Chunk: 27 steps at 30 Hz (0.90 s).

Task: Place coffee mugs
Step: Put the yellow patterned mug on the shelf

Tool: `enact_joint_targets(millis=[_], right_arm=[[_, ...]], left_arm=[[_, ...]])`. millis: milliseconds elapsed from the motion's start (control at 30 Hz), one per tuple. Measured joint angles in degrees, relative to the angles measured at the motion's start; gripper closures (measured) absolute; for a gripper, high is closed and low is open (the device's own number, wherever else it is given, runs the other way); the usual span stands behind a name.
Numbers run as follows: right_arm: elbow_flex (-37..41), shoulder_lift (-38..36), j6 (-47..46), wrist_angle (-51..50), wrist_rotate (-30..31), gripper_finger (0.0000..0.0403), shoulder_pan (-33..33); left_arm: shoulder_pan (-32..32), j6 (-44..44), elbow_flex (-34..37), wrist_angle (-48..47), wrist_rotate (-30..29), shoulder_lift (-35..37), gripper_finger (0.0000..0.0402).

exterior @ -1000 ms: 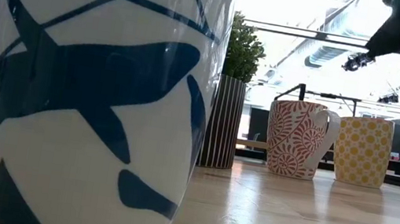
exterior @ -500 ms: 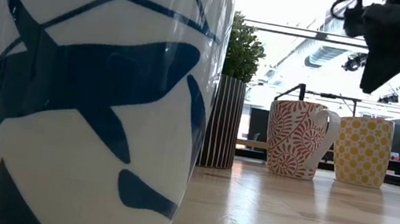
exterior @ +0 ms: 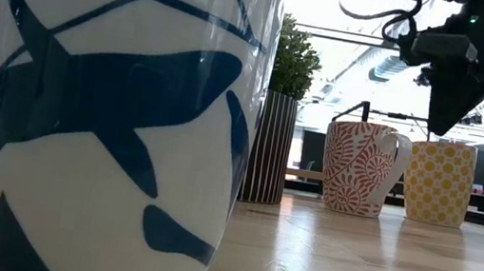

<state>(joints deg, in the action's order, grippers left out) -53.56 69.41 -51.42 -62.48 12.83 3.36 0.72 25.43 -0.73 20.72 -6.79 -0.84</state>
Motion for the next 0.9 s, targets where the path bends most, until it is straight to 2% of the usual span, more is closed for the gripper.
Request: enact_joint_targets(millis=[167,300,533,900], right_arm=[[0.0,0.1,-4.0,1.2,1.1,0.0293,0.0],[0.0,0.1,-4.0,1.1,3.6,0.0276,0.0],[0.0,0.5,-3.8,1.1,3.7,0.0257,0.0],[0.1,9.8,-2.1,1.1,4.7,0.0256,0.0]], left_arm=[[0.0,0.0,0.0,0.0,0.0,0.0,0.0326],[0.0,0.0,0.0,0.0,0.0,0.0,0.0326],[0.0,0.0,0.0,0.0,0.0,0.0,0.0326],[0.0,-0.1,0.0,0.0,0.0,0.0,0.0326]])
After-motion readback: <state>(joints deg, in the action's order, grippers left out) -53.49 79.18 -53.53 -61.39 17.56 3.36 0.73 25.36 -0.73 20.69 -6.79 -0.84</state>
